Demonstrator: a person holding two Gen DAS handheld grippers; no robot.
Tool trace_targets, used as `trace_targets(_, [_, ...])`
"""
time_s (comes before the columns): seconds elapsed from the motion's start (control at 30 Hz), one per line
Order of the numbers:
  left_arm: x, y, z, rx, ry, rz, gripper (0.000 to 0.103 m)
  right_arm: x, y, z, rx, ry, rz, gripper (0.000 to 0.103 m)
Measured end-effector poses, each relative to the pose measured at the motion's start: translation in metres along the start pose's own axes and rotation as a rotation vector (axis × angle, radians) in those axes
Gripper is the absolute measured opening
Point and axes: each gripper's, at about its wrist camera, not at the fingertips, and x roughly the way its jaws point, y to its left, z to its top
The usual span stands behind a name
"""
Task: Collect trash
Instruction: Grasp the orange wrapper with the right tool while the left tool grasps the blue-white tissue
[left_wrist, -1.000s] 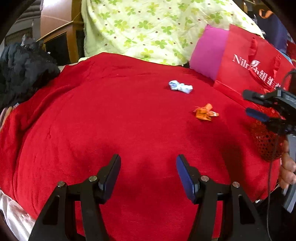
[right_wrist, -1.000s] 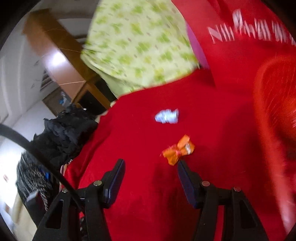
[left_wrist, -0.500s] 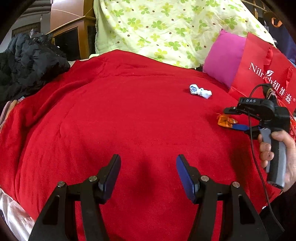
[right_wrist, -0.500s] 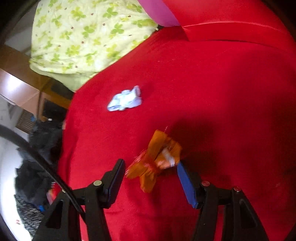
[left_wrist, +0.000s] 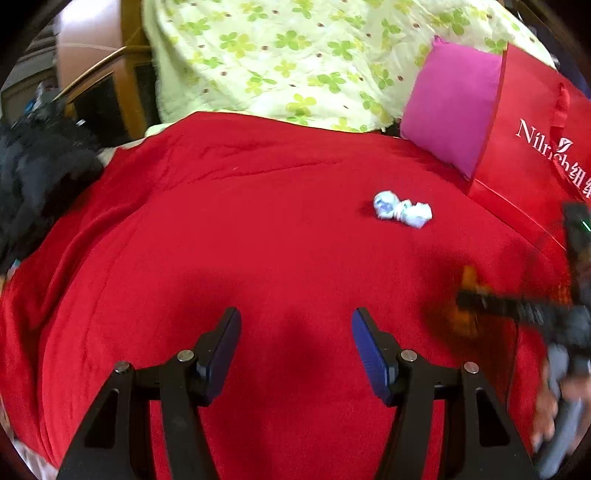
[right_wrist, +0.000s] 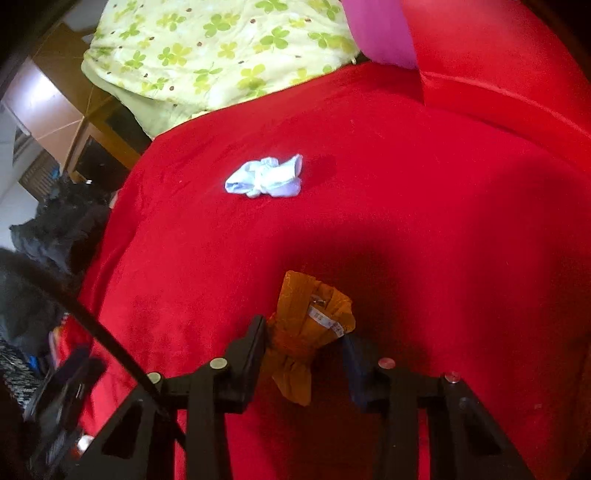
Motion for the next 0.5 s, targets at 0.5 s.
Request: trace_targets(0.5, [0.138,-0.099,0.110,-0.098,0.208,-0.185,0.064,-0.011,-0.015,-0.018,0.009,0.091,0.094,0.041])
